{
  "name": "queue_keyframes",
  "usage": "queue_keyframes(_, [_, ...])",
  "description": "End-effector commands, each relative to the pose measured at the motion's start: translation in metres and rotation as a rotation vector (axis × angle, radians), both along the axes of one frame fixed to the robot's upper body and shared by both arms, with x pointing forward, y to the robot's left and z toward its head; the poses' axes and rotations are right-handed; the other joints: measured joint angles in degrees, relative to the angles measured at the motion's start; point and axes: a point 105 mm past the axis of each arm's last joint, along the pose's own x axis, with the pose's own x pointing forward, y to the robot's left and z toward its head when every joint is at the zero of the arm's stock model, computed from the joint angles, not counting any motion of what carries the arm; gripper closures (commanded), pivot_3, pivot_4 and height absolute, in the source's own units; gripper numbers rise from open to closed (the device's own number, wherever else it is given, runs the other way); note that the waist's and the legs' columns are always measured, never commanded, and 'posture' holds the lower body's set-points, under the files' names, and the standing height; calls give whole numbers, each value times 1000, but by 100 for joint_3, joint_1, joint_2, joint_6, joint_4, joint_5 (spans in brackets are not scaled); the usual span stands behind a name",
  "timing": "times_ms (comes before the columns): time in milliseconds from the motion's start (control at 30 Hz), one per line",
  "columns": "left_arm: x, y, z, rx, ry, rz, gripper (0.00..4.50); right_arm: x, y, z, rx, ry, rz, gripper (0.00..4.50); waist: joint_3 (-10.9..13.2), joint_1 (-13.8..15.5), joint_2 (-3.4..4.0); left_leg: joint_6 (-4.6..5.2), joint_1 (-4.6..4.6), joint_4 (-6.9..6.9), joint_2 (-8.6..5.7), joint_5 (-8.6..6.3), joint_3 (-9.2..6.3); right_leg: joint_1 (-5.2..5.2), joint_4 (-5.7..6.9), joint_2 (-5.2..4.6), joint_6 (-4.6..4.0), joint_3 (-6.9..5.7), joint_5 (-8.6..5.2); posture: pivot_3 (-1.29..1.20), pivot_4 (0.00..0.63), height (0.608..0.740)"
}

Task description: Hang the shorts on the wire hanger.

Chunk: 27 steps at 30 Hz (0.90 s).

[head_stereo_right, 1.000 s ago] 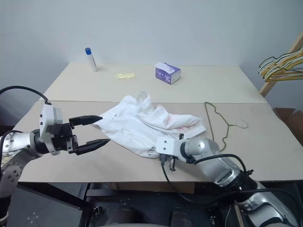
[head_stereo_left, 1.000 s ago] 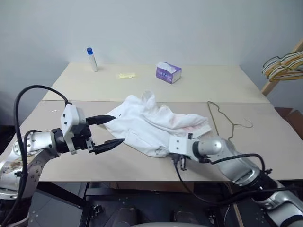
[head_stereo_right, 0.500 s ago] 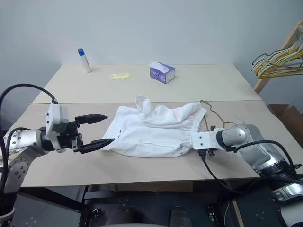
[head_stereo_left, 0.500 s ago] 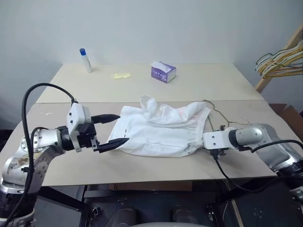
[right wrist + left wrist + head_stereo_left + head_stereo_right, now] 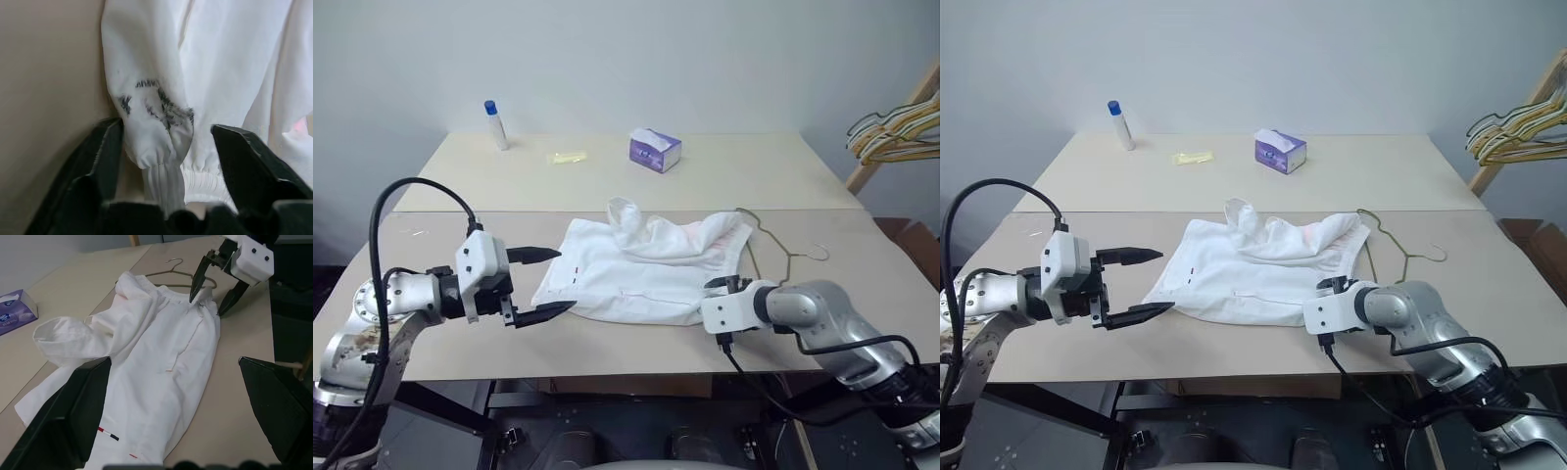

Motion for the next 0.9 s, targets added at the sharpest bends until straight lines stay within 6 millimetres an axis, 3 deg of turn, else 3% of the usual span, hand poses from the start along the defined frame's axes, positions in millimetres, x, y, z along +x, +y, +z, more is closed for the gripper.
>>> queue_keyframes(33, [-2,-1,4,20,-37,-16,0,10,-6,14,-50,-82,3,2456,0,-5,0,0,-2,0,0,0,0,-1,-1,0,2,0,0,99,0,740])
queue_keyframes(233, [-4,0,-3,67,-49,-18,0,13,-5,15,-59,-97,13,4476,0,-15,0,0,0,-2,1,0,-1,0,1,2,1,-2,0,103,0,740])
queue_keyframes(400, [2,7,-27,340,-196,-39,0,14,2,21,-12,-105,11,4476,0,-15,0,0,4,-2,1,0,0,4,2,3,-1,-2,0,87,0,740])
queue_keyframes(633, [18,34,-72,708,-298,-89,0,14,0,24,1,-119,1,4476,1,-20,2,0,4,-2,2,0,8,2,1,2,-3,-2,-1,58,0,740])
queue_keyframes(900, [46,34,-99,770,-351,-25,0,13,3,27,37,-126,-11,4476,-5,-5,14,0,5,1,1,0,13,5,7,0,2,-6,2,34,0,740])
